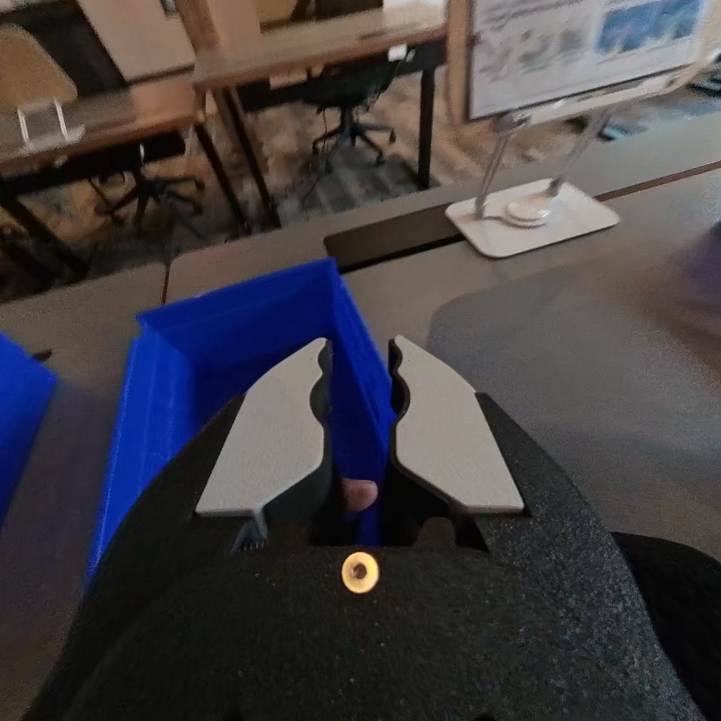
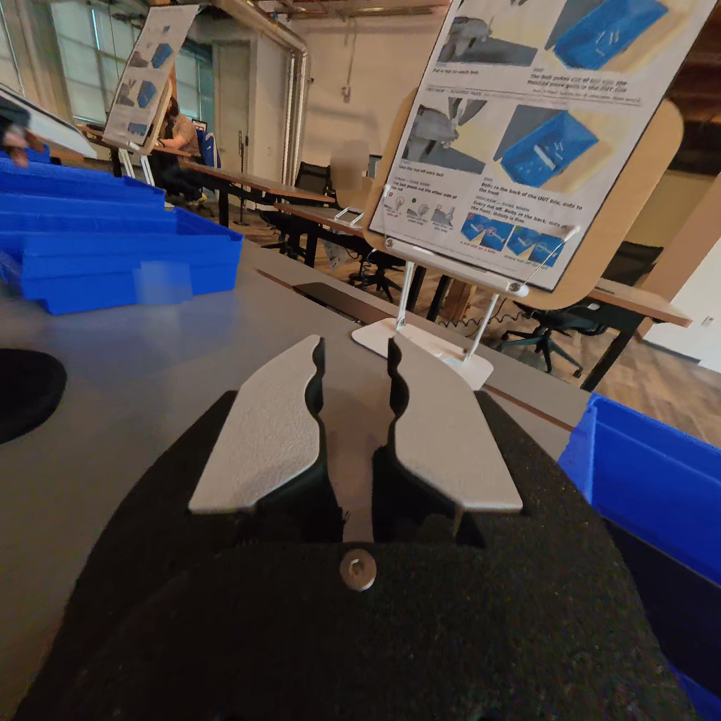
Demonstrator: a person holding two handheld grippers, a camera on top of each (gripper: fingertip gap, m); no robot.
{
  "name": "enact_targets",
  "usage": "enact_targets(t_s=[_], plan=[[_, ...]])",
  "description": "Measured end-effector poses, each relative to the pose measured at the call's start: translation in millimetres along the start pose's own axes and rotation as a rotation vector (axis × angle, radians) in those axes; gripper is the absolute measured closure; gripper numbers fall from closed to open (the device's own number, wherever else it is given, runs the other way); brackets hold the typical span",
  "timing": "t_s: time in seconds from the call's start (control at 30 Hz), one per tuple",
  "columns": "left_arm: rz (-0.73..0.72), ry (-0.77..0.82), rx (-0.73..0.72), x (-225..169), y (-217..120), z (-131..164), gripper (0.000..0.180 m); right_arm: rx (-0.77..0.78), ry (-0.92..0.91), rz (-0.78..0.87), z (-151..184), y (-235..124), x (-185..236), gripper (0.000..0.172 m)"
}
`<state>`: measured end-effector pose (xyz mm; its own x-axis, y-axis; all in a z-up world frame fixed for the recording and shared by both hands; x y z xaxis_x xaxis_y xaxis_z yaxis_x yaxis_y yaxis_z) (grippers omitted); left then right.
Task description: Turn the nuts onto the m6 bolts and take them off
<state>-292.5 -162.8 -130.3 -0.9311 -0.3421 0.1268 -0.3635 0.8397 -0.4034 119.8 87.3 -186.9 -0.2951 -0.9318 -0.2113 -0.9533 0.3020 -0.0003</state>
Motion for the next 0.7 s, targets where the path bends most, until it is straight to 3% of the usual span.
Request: enact_targets(t_s=[0.37,0.7], plan=[[-0.091,-0.049,0.666,73,111,78,0.153,0.063,0.052,-0.024,8,2,-2,0.141],[-0.055,-0.104,0.786,84,144,107,0.154,0.069,0.091,-0.031,12,3,-6,0.139]])
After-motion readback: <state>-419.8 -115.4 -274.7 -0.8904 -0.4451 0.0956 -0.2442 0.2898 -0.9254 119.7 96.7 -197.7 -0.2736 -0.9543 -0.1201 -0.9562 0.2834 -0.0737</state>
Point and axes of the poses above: each gripper's, where its closed fingertips meet, y out along the fingers, z out of its underside, x = y × z across the jaws, the point moved 7 cm from there along -y, back along the fingers, and after that the axes turned 3 degrees about x, right-handed, at the moved point
